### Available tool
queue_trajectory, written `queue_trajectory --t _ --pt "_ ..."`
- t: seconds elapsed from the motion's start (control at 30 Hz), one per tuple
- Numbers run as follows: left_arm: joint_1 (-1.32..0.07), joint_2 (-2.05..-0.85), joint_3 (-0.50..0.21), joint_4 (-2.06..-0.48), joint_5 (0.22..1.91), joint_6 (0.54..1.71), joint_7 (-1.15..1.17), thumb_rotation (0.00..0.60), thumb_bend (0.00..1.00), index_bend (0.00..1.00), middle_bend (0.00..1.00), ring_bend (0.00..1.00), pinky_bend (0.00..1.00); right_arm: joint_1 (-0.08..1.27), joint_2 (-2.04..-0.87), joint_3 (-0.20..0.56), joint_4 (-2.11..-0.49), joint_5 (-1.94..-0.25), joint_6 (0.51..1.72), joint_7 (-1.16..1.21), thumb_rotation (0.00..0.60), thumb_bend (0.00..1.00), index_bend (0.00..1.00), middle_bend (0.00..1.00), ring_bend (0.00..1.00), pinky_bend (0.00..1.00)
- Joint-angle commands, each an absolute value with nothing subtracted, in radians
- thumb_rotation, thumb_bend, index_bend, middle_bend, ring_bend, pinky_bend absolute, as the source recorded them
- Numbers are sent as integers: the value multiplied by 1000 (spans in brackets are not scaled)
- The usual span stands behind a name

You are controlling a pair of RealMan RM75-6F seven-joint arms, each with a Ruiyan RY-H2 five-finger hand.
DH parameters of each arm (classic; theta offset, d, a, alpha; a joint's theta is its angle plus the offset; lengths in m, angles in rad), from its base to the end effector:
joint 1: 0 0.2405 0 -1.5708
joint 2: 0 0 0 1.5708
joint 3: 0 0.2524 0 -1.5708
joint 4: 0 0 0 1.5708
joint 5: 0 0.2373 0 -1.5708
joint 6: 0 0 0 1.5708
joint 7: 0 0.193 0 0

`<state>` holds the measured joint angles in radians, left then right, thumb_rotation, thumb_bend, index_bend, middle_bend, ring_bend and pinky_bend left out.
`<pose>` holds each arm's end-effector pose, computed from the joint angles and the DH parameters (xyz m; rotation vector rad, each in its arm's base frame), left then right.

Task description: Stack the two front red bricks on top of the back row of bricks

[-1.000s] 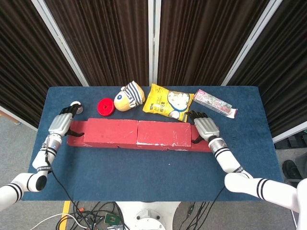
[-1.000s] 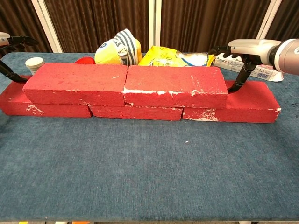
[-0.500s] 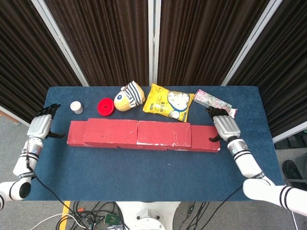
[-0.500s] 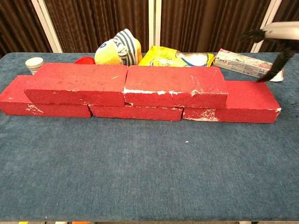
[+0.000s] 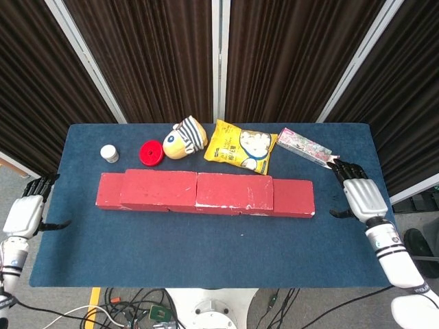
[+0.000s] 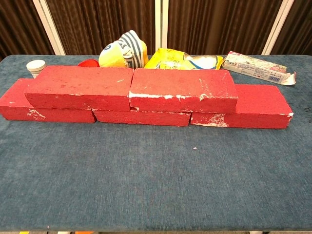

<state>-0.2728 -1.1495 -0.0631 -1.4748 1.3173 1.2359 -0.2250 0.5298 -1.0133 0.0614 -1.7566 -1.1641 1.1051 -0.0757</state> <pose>-0.3462 0.2990 0.1156 -1.3608 -1.1358 -0.9096 -0.2463 -0.3510 0.1057 1.6037 -1.0245 0.8324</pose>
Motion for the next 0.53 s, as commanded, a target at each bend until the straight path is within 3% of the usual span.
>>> queue_trajectory --t 0.03,0.33,0.53 --pt "-181 -1142 -11 -1502 1387 1364 -193 600 51 4 0 0 0 381 -1038 -24 -1714 -1351 1304 -55 600 1 0 0 0 0" --pt "-55 -1152 56 -1505 1454 1504 -182 600 52 4 0 0 0 135 -1169 -105 -1543 -1479 1592 -11 600 0 0 0 0 0" --pt "-14 -1133 84 -1511 1482 1527 -190 600 51 4 0 0 0 79 -1179 -108 -1494 -1501 1618 111 600 0 0 0 0 0"
